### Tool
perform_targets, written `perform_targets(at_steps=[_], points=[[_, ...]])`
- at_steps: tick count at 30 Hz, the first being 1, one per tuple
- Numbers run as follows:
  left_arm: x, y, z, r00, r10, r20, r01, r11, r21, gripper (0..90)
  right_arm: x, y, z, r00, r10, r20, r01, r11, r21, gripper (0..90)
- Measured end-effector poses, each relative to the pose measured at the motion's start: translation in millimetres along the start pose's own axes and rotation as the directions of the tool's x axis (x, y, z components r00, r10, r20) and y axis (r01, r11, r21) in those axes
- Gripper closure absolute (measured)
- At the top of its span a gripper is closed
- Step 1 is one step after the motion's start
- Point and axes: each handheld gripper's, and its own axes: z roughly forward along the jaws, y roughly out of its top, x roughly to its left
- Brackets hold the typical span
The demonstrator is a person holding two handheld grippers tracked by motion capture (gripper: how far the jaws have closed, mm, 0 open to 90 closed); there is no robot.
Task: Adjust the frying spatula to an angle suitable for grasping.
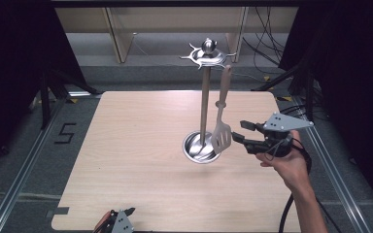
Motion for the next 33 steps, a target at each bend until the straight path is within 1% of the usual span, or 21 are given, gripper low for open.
perform_targets(at_steps=[3,7,8,9,11,12,13,14,15,18,19,21,23,25,26,27,28,29,30,32,33], points=[[-0.1,0.0,-0.2,1.0000,-0.006,-0.007,0.006,1.0000,0.000,15.3,-0.4,-9.9,-1.4,0.9997,0.022,-0.008,-0.022,0.999,0.032,47.5],[2.4,0.5,-1.5,0.9999,0.012,-0.007,-0.012,0.9999,0.008,15.3,-1.4,-18.0,-0.9,0.9999,0.008,-0.015,-0.007,0.996,0.090,42.2],[2.1,0.5,-1.8,1.0000,0.005,-0.003,-0.005,0.9999,0.009,15.3,0.2,-20.2,0.0,0.9995,0.031,-0.004,-0.031,0.996,0.083,41.3],[3.3,1.0,-1.7,0.9996,0.028,-0.008,-0.028,0.9996,0.003,15.3,-2.0,-21.0,-0.3,1.0000,0.010,-0.003,-0.009,0.996,0.087,40.9],[2.5,0.8,-1.9,0.9998,0.015,-0.017,-0.014,0.9999,0.004,15.3,0.5,-23.7,-0.9,0.9990,0.045,0.000,-0.045,0.995,0.089,40.5],[2.5,0.9,-2.0,0.9997,0.017,-0.016,-0.017,0.9999,0.003,15.3,-0.4,-24.7,-1.2,0.9993,0.037,-0.002,-0.037,0.996,0.086,40.5],[0.7,0.5,-1.5,0.9999,-0.012,-0.008,0.012,0.9999,-0.008,15.3,1.5,-25.4,-3.3,0.9982,0.060,-0.010,-0.058,0.992,0.109,40.5],[1.6,1.0,-2.8,0.9999,-0.011,0.003,0.011,0.9999,0.007,15.3,1.7,-26.7,-3.8,0.9983,0.058,-0.008,-0.057,0.993,0.105,40.4],[0.3,0.8,-1.2,0.9996,-0.026,-0.006,0.026,0.9995,-0.019,15.3,1.2,-27.7,-4.5,0.9993,0.035,-0.011,-0.034,0.994,0.105,40.3],[2.2,1.9,-2.6,1.0000,-0.006,0.002,0.006,1.0000,0.006,15.3,4.9,-33.1,-5.5,0.9978,0.066,0.001,-0.066,0.993,0.102,40.3],[0.6,1.3,-0.6,0.9996,-0.009,-0.028,0.009,0.9998,-0.019,15.3,4.8,-34.4,-6.2,0.9973,0.073,-0.007,-0.071,0.991,0.116,40.3],[1.6,2.1,-0.9,0.9997,0.004,-0.022,-0.004,1.0000,-0.001,15.3,4.4,-38.2,-5.2,0.9971,0.076,-0.001,-0.076,0.990,0.118,40.2],[-0.5,2.6,0.5,0.9996,-0.026,-0.010,0.026,0.9994,-0.023,15.3,4.1,-41.7,-2.6,0.9970,0.077,0.003,-0.077,0.991,0.109,40.0],[1.8,3.4,-0.6,1.0000,0.004,-0.002,-0.004,1.0000,-0.008,15.3,3.3,-43.1,-2.7,0.9969,0.078,-0.008,-0.077,0.988,0.130,39.2],[1.7,3.4,-0.6,1.0000,-0.002,0.003,0.003,1.0000,-0.007,15.3,2.4,-44.2,-2.0,0.9986,0.053,-0.001,-0.053,0.991,0.121,39.1],[1.1,3.3,-1.1,0.9997,-0.023,0.013,0.023,0.9997,0.002,15.3,4.8,-44.6,-3.6,0.9967,0.079,-0.014,-0.077,0.987,0.138,39.1],[0.9,3.3,-0.9,0.9993,-0.034,0.017,0.034,0.9994,-0.007,15.3,4.0,-45.5,-3.1,0.9981,0.061,-0.015,-0.058,0.991,0.123,39.1],[2.2,3.2,-1.3,0.9997,-0.023,0.006,0.023,0.9997,0.000,15.3,3.6,-46.5,-2.3,0.9988,0.044,-0.018,-0.042,0.994,0.106,39.4],[3.8,3.5,-1.2,1.0000,-0.004,0.003,0.004,1.0000,-0.005,15.3,6.3,-47.2,-4.1,0.9972,0.073,-0.017,-0.070,0.989,0.132,39.5],[3.6,3.0,-1.0,0.9998,-0.018,0.003,0.018,0.9998,0.006,15.3,6.9,-49.7,-3.7,0.9985,0.052,-0.019,-0.049,0.990,0.134,39.5],[4.2,3.1,-0.7,1.0000,0.000,-0.008,0.000,1.0000,0.000,15.3,8.6,-51.2,-3.8,0.9975,0.068,-0.023,-0.064,0.987,0.145,39.4]])
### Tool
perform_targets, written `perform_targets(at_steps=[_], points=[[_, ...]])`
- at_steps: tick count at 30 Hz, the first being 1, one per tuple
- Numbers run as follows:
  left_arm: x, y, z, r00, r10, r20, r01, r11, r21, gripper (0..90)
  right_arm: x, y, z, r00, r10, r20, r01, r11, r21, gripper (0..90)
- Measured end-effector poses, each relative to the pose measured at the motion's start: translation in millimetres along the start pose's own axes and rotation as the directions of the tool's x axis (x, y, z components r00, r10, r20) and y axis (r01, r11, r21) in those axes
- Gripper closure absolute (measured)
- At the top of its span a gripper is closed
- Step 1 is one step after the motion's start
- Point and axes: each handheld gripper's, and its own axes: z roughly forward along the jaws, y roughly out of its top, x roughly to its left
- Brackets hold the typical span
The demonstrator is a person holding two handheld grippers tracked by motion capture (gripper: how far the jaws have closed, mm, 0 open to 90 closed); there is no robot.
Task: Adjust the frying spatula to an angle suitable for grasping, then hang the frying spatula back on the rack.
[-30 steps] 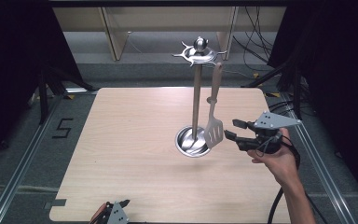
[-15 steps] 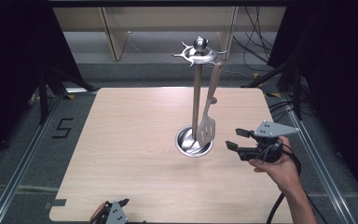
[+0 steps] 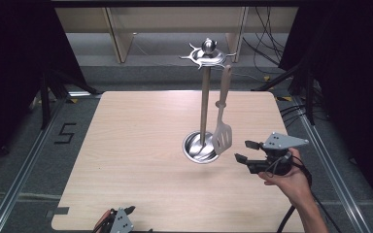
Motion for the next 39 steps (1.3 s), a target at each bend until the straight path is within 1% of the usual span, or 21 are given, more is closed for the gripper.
perform_targets(at_steps=[5,9,10,11,13,14,15,16,17,18,20,21,23,25,27,30,32,34,35,37,39], points=[[-0.6,0.0,0.3,1.0000,0.002,-0.005,-0.002,1.0000,-0.005,15.3,0.8,-9.4,2.0,0.9998,0.019,0.004,-0.019,1.000,0.018,38.6],[-2.6,-0.6,1.4,0.9997,-0.024,0.001,0.024,0.9997,-0.008,15.3,2.3,-17.2,2.3,0.9993,0.036,0.003,-0.036,0.999,0.036,38.6],[-2.7,-0.6,1.4,0.9997,-0.023,0.002,0.023,0.9997,-0.008,15.3,0.8,-19.0,2.4,0.9998,0.017,0.008,-0.018,0.999,0.036,38.7],[-2.8,-0.6,1.4,0.9997,-0.023,0.004,0.023,0.9997,-0.008,15.3,3.7,-21.5,2.9,0.9990,0.044,0.010,-0.044,0.998,0.036,38.8],[-1.9,-0.2,1.3,1.0000,-0.003,-0.003,0.003,1.0000,0.000,15.3,3.1,-25.3,3.0,0.9995,0.032,0.004,-0.032,0.998,0.048,38.8],[-3.0,-0.2,1.0,0.9998,-0.017,0.007,0.017,0.9998,-0.005,15.3,2.6,-27.4,3.7,0.9996,0.025,0.010,-0.026,0.999,0.041,38.8],[-1.9,0.4,0.3,0.9999,-0.001,0.013,0.001,1.0000,-0.003,15.3,3.2,-29.4,3.3,0.9994,0.032,0.014,-0.033,0.999,0.043,38.8],[-3.2,-0.3,0.9,0.9996,-0.025,0.011,0.025,0.9997,-0.005,15.3,4.0,-31.0,2.6,0.9989,0.045,0.012,-0.045,0.998,0.052,38.7],[-2.3,-0.6,1.8,0.9998,-0.019,-0.004,0.019,0.9998,-0.006,15.2,4.7,-32.4,1.4,0.9982,0.059,0.005,-0.060,0.996,0.066,38.7],[-0.4,-0.1,0.5,0.9996,-0.012,0.026,0.012,0.9998,0.016,15.2,2.9,-33.7,1.7,0.9992,0.040,0.001,-0.040,0.997,0.059,38.7],[-1.0,-0.6,0.8,0.9993,-0.027,0.027,0.027,0.9996,0.009,15.3,4.7,-37.0,1.1,0.9980,0.062,0.011,-0.063,0.996,0.059,38.8],[-1.2,-0.7,1.2,0.9995,-0.027,0.019,0.027,0.9996,-0.003,15.2,2.9,-38.3,1.6,0.9993,0.036,0.010,-0.036,0.998,0.051,38.7],[-0.9,-0.7,0.7,0.9998,-0.018,0.004,0.018,0.9998,0.002,15.2,6.3,-41.7,1.6,0.9969,0.078,0.009,-0.078,0.994,0.073,38.8],[-1.5,-0.5,0.2,0.9995,-0.021,0.023,0.021,0.9997,0.010,15.2,5.8,-43.8,1.9,0.9979,0.065,0.009,-0.065,0.995,0.074,39.0],[-1.6,-0.3,0.3,0.9996,-0.023,0.017,0.023,0.9997,0.009,15.2,6.0,-44.6,1.6,0.9983,0.057,0.012,-0.058,0.996,0.061,39.0],[-0.1,-0.1,1.0,1.0000,0.001,0.004,-0.001,0.9999,0.011,15.2,7.4,-44.5,-0.5,0.9984,0.056,0.009,-0.056,0.997,0.057,38.9],[-2.0,-0.4,1.2,0.9998,-0.018,0.002,0.018,0.9998,0.002,15.3,7.6,-45.1,-0.8,0.9984,0.057,-0.003,-0.056,0.996,0.064,38.7],[-1.6,-0.2,-0.2,0.9998,-0.013,0.013,0.013,0.9998,0.013,15.3,7.6,-46.7,-0.8,0.9991,0.041,0.005,-0.041,0.998,0.056,38.3],[-1.6,-0.3,-0.4,0.9998,-0.012,0.014,0.011,0.9999,0.012,15.2,10.0,-48.1,0.6,0.9978,0.065,-0.007,-0.065,0.996,0.057,38.0],[-1.5,-0.6,-0.7,0.9998,-0.009,0.020,0.008,0.9999,0.008,15.3,10.2,-50.5,2.1,0.9986,0.053,0.004,-0.053,0.997,0.061,36.7],[-2.6,-1.0,0.1,0.9999,-0.012,0.004,0.012,0.9999,-0.008,15.3,12.1,-53.0,3.0,0.9965,0.083,0.006,-0.083,0.994,0.074,35.1]])
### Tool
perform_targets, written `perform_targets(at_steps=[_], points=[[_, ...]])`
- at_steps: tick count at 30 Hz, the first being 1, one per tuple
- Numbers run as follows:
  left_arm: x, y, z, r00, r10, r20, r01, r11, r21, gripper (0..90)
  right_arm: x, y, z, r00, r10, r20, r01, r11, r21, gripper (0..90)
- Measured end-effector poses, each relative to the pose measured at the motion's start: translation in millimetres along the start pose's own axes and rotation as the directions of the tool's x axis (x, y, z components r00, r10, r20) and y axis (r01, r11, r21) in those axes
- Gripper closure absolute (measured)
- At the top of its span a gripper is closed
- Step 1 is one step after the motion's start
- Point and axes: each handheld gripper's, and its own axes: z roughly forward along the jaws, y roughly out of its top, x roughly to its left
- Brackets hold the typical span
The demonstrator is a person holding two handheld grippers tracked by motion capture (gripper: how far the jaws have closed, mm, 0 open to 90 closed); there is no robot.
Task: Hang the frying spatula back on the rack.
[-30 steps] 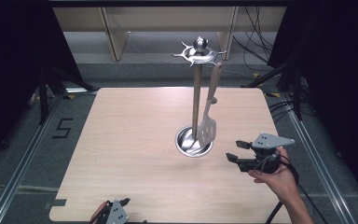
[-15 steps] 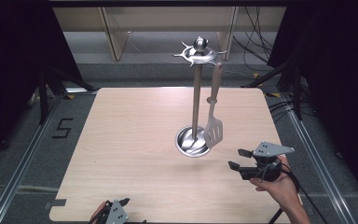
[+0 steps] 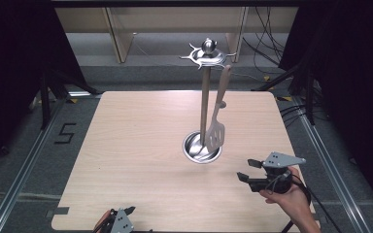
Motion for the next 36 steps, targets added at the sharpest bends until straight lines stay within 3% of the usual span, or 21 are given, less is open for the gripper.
perform_targets(at_steps=[1,3,4,5,8,9,10,12,13,14,18,19,20,21,23,24,26,29,33,35,36], points=[[0.6,0.3,0.3,0.9997,0.017,-0.016,-0.017,0.9999,0.000,15.2,-0.2,-1.1,0.0,1.0000,0.005,0.003,-0.005,1.000,-0.001,34.6],[0.5,1.2,-1.5,0.9998,0.015,0.009,-0.015,0.9999,0.006,15.2,-1.2,-3.3,0.1,0.9997,0.021,-0.013,-0.021,1.000,0.002,34.4],[-0.9,0.4,-0.6,1.0000,-0.005,0.006,0.005,1.0000,0.000,15.3,-1.1,-4.7,0.3,0.9992,0.035,-0.021,-0.035,0.999,-0.004,34.4],[-1.0,0.2,0.0,1.0000,-0.001,-0.003,0.001,1.0000,-0.004,15.3,-3.1,-6.1,0.6,0.9998,0.021,-0.004,-0.021,1.000,-0.016,34.4],[-0.8,0.2,0.4,1.0000,0.005,-0.007,-0.005,1.0000,-0.008,15.2,-0.7,-9.6,-0.5,0.9986,0.053,-0.007,-0.053,0.998,-0.018,34.4],[-0.9,0.3,0.0,1.0000,0.002,-0.002,-0.002,1.0000,-0.004,15.2,-1.9,-10.7,0.1,0.9995,0.032,-0.001,-0.032,0.999,-0.027,34.4],[-1.0,0.3,0.0,1.0000,0.004,-0.003,-0.004,1.0000,-0.004,15.3,-0.6,-11.5,-0.4,0.9990,0.045,-0.007,-0.045,0.999,-0.016,34.4],[-1.1,0.2,-0.1,1.0000,0.005,-0.002,-0.005,1.0000,-0.004,15.2,-0.9,-13.2,-0.2,0.9996,0.030,0.000,-0.030,0.999,-0.030,34.4],[-1.1,0.2,-0.1,1.0000,0.005,-0.002,-0.005,1.0000,-0.003,15.2,1.1,-13.8,-1.0,0.9985,0.054,-0.005,-0.055,0.998,-0.017,34.4],[-0.4,0.5,-0.5,0.9998,0.019,-0.002,-0.019,0.9998,-0.002,15.2,0.2,-14.5,-0.4,0.9994,0.035,-0.001,-0.035,0.999,-0.030,34.4],[-1.0,0.5,-0.5,1.0000,0.006,-0.003,-0.006,1.0000,-0.006,15.3,3.8,-18.4,-0.2,0.9988,0.049,-0.005,-0.049,0.998,-0.027,34.4],[-0.4,0.4,-1.0,0.9998,0.014,-0.010,-0.014,0.9999,0.004,15.2,2.7,-19.4,0.5,0.9996,0.027,-0.011,-0.027,0.999,-0.023,34.4],[0.0,0.7,-2.1,0.9999,0.006,0.010,-0.006,0.9999,0.014,15.3,5.8,-20.4,-0.4,0.9981,0.059,-0.017,-0.059,0.998,-0.012,34.4],[-0.1,0.6,-2.2,0.9999,0.003,0.012,-0.003,0.9999,0.012,15.3,4.0,-21.3,0.2,0.9996,0.028,-0.004,-0.028,0.999,-0.031,34.5],[0.0,0.5,-2.2,0.9999,0.004,0.011,-0.004,0.9999,0.013,15.3,6.4,-22.9,-1.1,0.9983,0.057,-0.011,-0.058,0.998,-0.023,34.5],[-0.8,-0.1,-0.9,1.0000,0.001,-0.005,-0.001,1.0000,-0.004,15.3,4.3,-23.3,-0.6,0.9997,0.026,-0.004,-0.026,0.999,-0.037,34.5],[-0.5,-0.1,-0.9,0.9999,0.009,-0.009,-0.009,1.0000,-0.004,15.3,8.0,-24.3,-2.5,0.9982,0.061,0.003,-0.060,0.998,-0.032,34.5],[-0.2,-0.3,-0.9,0.9998,0.013,-0.013,-0.013,0.9999,-0.002,15.2,8.0,-25.7,-3.4,0.9992,0.040,0.000,-0.040,0.998,-0.041,34.3],[-0.9,-0.3,-0.8,0.9999,0.009,-0.008,-0.009,1.0000,-0.003,15.3,12.0,-28.7,-4.1,0.9984,0.056,-0.011,-0.056,0.997,-0.047,33.8],[-0.3,-0.3,-0.8,0.9997,0.023,-0.012,-0.023,0.9997,0.003,15.3,13.3,-30.9,-4.8,0.9987,0.050,-0.002,-0.050,0.998,-0.041,33.2],[-0.2,-0.3,-1.0,0.9996,0.023,-0.014,-0.023,0.9997,0.005,15.3,11.7,-31.8,-4.3,0.9996,0.022,-0.017,-0.022,0.999,-0.038,32.7]])
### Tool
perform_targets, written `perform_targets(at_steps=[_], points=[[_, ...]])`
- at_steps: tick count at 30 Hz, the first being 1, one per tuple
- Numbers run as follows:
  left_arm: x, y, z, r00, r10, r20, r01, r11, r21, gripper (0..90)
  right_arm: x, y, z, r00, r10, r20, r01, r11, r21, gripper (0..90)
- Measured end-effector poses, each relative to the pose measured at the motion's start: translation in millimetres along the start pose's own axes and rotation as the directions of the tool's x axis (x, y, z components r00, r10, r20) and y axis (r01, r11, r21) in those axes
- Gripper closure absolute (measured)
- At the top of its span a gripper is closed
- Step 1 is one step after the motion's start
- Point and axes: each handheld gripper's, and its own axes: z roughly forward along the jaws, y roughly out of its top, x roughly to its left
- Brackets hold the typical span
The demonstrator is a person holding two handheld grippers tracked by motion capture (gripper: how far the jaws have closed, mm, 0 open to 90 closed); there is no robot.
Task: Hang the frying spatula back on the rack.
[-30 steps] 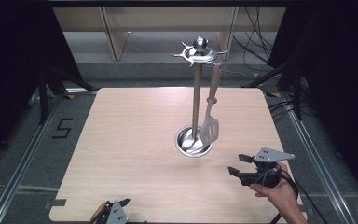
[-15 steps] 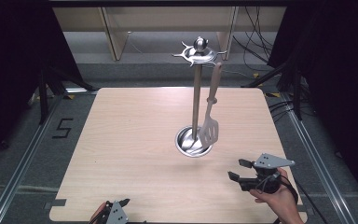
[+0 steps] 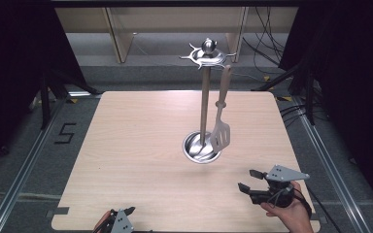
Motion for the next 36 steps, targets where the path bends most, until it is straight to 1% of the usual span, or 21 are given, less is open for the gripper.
perform_targets(at_steps=[1,2,3,9,10,13,14,15,17,18,19,20,21,22,23,24,26,29,31,32,36], points=[[0.1,0.0,0.1,1.0000,0.001,0.001,-0.001,1.0000,-0.001,15.3,2.0,-1.5,-1.0,0.9997,0.017,0.016,-0.017,1.000,-0.003,32.0],[0.1,-0.1,0.0,1.0000,0.001,0.000,-0.001,1.0000,-0.001,15.2,4.5,-3.3,-0.9,0.9993,0.037,0.012,-0.037,0.999,0.001,31.6],[0.0,-0.1,0.0,1.0000,0.000,-0.001,0.000,1.0000,0.000,15.3,5.1,-4.7,-1.5,0.9993,0.038,0.001,-0.038,0.999,0.014,31.5],[-1.0,-0.2,0.0,0.9999,-0.013,0.009,0.013,0.9999,-0.007,15.3,9.2,-13.8,-0.2,0.9990,0.043,-0.015,-0.043,0.999,0.014,30.2],[-0.3,-0.2,0.1,1.0000,0.000,0.000,0.000,1.0000,0.000,15.3,9.2,-15.3,1.0,0.9994,0.034,-0.009,-0.034,0.999,0.013,30.1],[-0.3,-0.2,-0.1,1.0000,0.002,0.000,-0.002,1.0000,0.000,15.2,11.0,-18.4,1.9,0.9990,0.042,-0.016,-0.041,0.998,0.037,30.0],[-1.0,0.1,-0.7,0.9995,-0.019,0.024,0.019,0.9998,0.004,15.2,10.8,-19.2,3.2,0.9993,0.032,-0.021,-0.031,0.999,0.029,29.8],[-1.5,-0.2,-0.5,0.9993,-0.027,0.026,0.027,0.9996,-0.002,15.3,13.0,-19.9,2.7,0.9982,0.055,-0.025,-0.054,0.998,0.039,29.6],[-1.3,-0.3,-0.3,0.9993,-0.029,0.025,0.029,0.9996,-0.002,15.3,11.4,-20.9,3.1,0.9997,0.020,-0.017,-0.020,0.999,0.028,29.4],[-1.3,-0.3,-0.4,0.9993,-0.029,0.026,0.029,0.9996,-0.003,15.2,12.1,-21.7,3.3,0.9994,0.025,-0.023,-0.024,0.999,0.035,29.4],[-1.3,-0.3,-0.5,0.9993,-0.029,0.026,0.029,0.9996,-0.003,15.3,14.8,-22.4,2.0,0.9983,0.053,-0.026,-0.051,0.997,0.053,29.4],[-1.4,-0.3,-0.5,0.9993,-0.028,0.026,0.028,0.9996,-0.004,15.3,13.4,-23.4,3.1,0.9995,0.024,-0.020,-0.023,0.999,0.033,29.4],[-0.3,-0.2,-1.3,0.9997,-0.012,0.021,0.012,0.9999,0.011,15.3,15.3,-24.2,2.7,0.9987,0.044,-0.023,-0.043,0.998,0.040,29.4],[0.1,-0.4,-0.9,0.9998,-0.004,0.017,0.004,1.0000,0.002,15.3,16.1,-24.6,1.4,0.9983,0.052,-0.026,-0.050,0.997,0.056,29.3],[0.6,-0.3,-0.9,0.9999,0.004,0.015,-0.004,1.0000,0.000,15.2,14.4,-25.2,2.2,0.9995,0.026,-0.017,-0.025,0.999,0.048,29.3],[-0.7,-1.0,0.9,0.9998,-0.018,0.010,0.018,0.9995,-0.025,15.3,14.0,-25.8,2.2,0.9997,0.013,-0.023,-0.013,0.999,0.031,29.1],[0.5,-1.0,-0.1,0.9998,-0.021,0.008,0.021,0.9993,-0.030,15.3,17.9,-27.3,0.7,0.9980,0.057,-0.028,-0.056,0.997,0.045,28.5],[1.1,-1.7,0.3,0.9994,-0.033,0.006,0.033,0.9990,-0.031,15.2,17.3,-28.9,0.3,0.9993,0.026,-0.026,-0.025,0.999,0.035,28.3],[1.3,-1.5,0.4,0.9996,-0.028,0.002,0.028,0.9991,-0.031,15.3,19.1,-29.6,-1.6,0.9989,0.036,-0.028,-0.035,0.998,0.045,28.1],[1.4,-1.5,0.4,0.9997,-0.025,0.001,0.025,0.9992,-0.031,15.3,19.4,-30.3,-0.7,0.9988,0.031,-0.039,-0.030,0.999,0.031,27.9],[2.1,-1.6,0.4,0.9998,-0.018,0.004,0.018,0.9994,-0.030,15.2,20.8,-32.5,-3.3,0.9997,0.020,-0.012,-0.020,0.999,0.033,27.2]])
